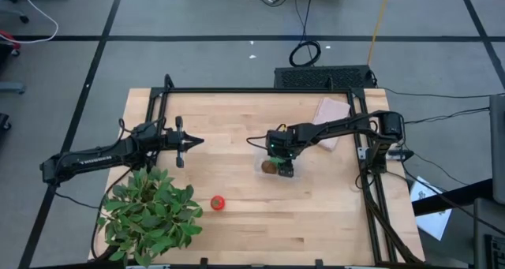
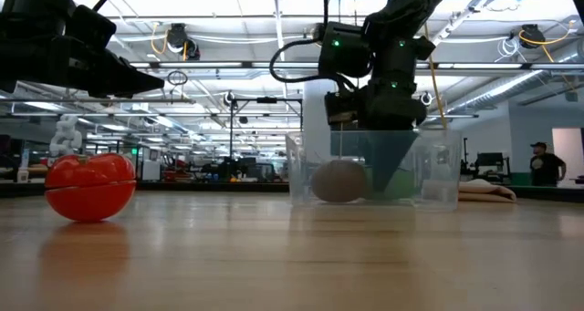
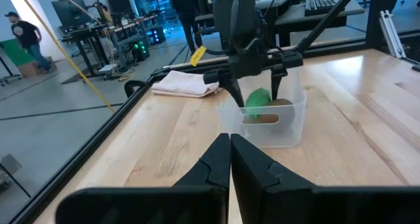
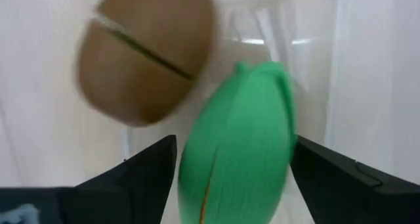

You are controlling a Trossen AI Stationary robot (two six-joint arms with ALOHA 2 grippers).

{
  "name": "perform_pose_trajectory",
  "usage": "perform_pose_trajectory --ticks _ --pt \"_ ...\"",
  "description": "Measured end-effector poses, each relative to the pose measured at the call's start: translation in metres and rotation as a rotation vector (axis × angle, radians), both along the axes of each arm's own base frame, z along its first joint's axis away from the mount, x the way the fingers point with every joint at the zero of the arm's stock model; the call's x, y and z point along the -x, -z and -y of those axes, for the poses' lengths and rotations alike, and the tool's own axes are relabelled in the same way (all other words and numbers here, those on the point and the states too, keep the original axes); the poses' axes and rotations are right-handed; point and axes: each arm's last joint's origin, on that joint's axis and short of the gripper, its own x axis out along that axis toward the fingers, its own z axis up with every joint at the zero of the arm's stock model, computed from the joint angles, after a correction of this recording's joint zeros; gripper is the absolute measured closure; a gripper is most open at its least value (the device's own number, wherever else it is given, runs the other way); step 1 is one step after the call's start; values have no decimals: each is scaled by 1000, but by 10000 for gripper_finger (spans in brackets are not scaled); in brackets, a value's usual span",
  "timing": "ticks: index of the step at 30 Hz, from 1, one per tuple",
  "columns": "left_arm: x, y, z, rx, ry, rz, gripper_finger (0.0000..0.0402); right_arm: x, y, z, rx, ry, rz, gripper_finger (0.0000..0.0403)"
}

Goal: Pick and placing Produce into tupperware
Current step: Put the green corn into the transparent bin, then put the red tomato into the transparent bin

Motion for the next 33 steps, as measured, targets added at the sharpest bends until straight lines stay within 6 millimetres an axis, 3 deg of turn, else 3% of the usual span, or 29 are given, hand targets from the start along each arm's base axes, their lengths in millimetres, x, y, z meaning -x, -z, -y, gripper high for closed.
perform_pose_trajectory --ticks 10,26,33 --pt "0 0 0 0 0 1 385 1 -12 0 14 1 41 119" --pt "0 0 0 -1 0 2 385 17 -66 -1 33 45 214 120" --pt "0 0 0 -1 0 2 385 28 -80 -3 25 53 223 146"
